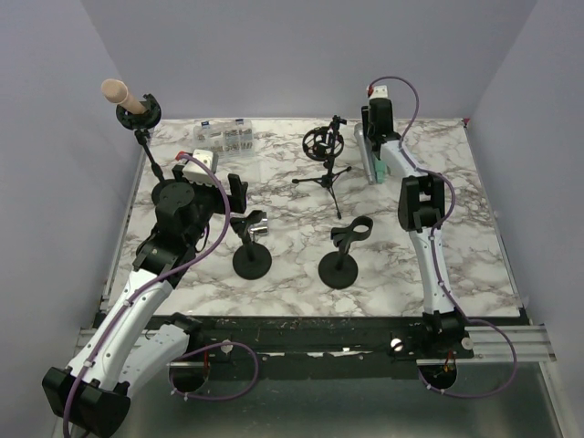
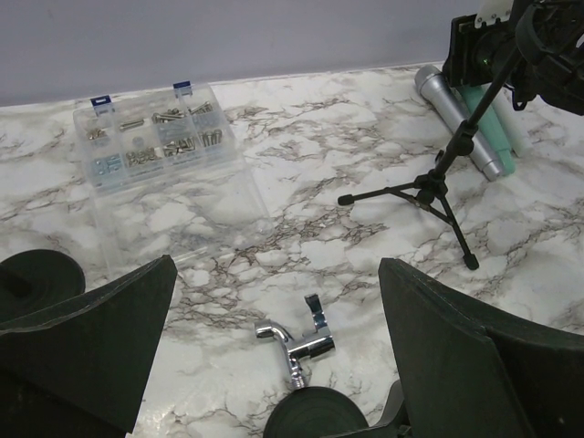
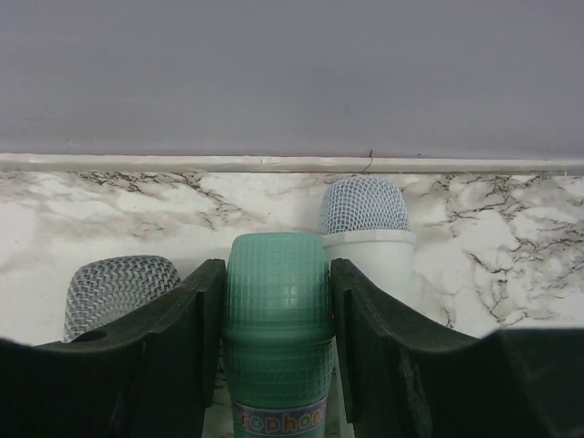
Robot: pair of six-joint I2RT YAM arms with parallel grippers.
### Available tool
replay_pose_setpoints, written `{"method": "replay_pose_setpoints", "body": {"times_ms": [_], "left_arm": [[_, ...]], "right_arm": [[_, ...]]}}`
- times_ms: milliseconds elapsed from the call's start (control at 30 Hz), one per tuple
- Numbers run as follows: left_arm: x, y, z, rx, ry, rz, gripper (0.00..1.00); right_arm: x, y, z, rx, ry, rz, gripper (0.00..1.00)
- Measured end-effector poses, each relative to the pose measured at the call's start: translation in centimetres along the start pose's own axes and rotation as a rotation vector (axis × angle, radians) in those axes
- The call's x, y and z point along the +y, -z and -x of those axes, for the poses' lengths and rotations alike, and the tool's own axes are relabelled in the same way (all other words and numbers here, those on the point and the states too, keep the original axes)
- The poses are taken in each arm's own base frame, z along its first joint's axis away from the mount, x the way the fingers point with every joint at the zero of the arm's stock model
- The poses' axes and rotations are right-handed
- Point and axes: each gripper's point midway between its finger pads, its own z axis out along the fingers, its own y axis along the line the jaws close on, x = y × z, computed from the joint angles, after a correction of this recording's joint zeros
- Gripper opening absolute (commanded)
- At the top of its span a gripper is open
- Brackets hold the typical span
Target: Remove the microphone from the stand
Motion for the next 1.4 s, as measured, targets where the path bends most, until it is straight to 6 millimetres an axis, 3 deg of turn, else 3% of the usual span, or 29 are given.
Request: {"method": "replay_pose_setpoints", "body": {"times_ms": [300, 567, 767, 900, 1133, 1267, 1400], "left_arm": [[0.0, 0.0, 0.0, 0.001, -0.003, 0.001, 0.96], [0.0, 0.0, -0.1, 0.002, -0.003, 0.001, 0.96], [0.0, 0.1, 0.1, -0.005, -0.002, 0.000, 0.96], [0.0, 0.3, 0.4, -0.014, -0.001, -0.002, 0.96], [-0.3, 1.2, 1.4, -0.049, 0.013, -0.019, 0.96], [-0.7, 1.9, 2.2, -0.077, 0.024, -0.044, 0.96], [-1.4, 2.5, 2.9, -0.101, 0.035, -0.081, 0.96]], "right_arm": [[0.6, -0.3, -0.8, 0.009, -0.010, 0.018, 0.61], [0.6, -0.2, -0.8, 0.010, -0.023, 0.020, 0.65], [0.0, 1.1, 0.8, 0.024, -0.062, 0.019, 0.74], [-1.3, 4.3, 3.8, 0.032, -0.129, 0.018, 0.82], [-4.2, 13.8, 9.6, 0.003, -0.301, 0.064, 1.00], [-4.2, 18.8, 9.5, 0.026, -0.382, 0.151, 1.00], [-3.3, 22.7, 6.9, 0.095, -0.454, 0.231, 1.00]]}}
